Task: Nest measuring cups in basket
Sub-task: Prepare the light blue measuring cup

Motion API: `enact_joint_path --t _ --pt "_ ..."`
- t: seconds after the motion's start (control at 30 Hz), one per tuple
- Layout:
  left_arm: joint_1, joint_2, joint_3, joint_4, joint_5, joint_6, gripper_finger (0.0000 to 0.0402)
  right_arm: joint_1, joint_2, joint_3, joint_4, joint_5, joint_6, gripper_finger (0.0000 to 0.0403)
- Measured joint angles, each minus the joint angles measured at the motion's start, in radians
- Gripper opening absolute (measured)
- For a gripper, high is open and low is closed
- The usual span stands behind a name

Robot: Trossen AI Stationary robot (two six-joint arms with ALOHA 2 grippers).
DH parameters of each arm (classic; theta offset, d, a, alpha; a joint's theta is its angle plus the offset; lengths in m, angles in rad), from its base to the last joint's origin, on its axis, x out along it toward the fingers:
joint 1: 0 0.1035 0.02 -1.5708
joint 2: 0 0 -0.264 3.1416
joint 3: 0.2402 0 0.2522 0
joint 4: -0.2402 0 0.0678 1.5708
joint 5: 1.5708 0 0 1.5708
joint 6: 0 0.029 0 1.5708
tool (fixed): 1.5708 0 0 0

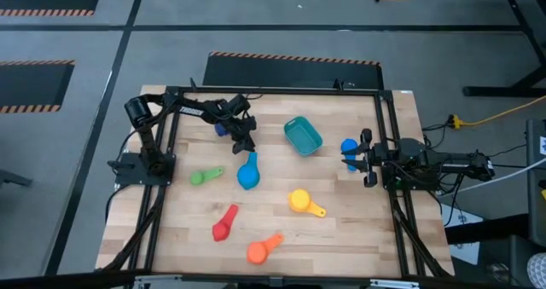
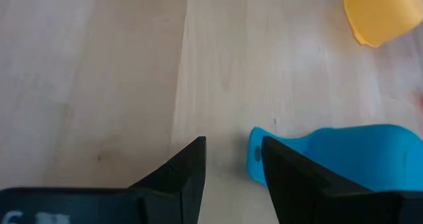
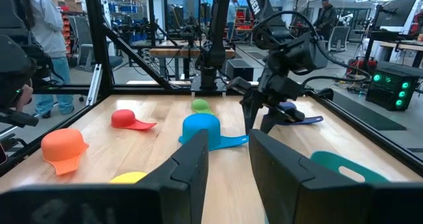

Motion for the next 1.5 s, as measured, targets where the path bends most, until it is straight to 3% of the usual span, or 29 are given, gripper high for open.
enact_joint_path --t 0.87,1.1,1.5 --pt "-0.053 0.003 0.0 -0.041 -0.027 -0.002 0.014 0.0 0.0 0.0 0.0 0.0 0.001 0.0115" --pt "-0.078 0.0 0.002 -0.044 -0.093 -0.002 0.014 0.0 0.0 0.0 0.0 0.0 0.001 0.0115" --pt "-0.08 0.002 0.001 -0.043 -0.079 -0.001 0.014 0.0 0.0 0.0 0.0 0.0 0.001 0.0115"
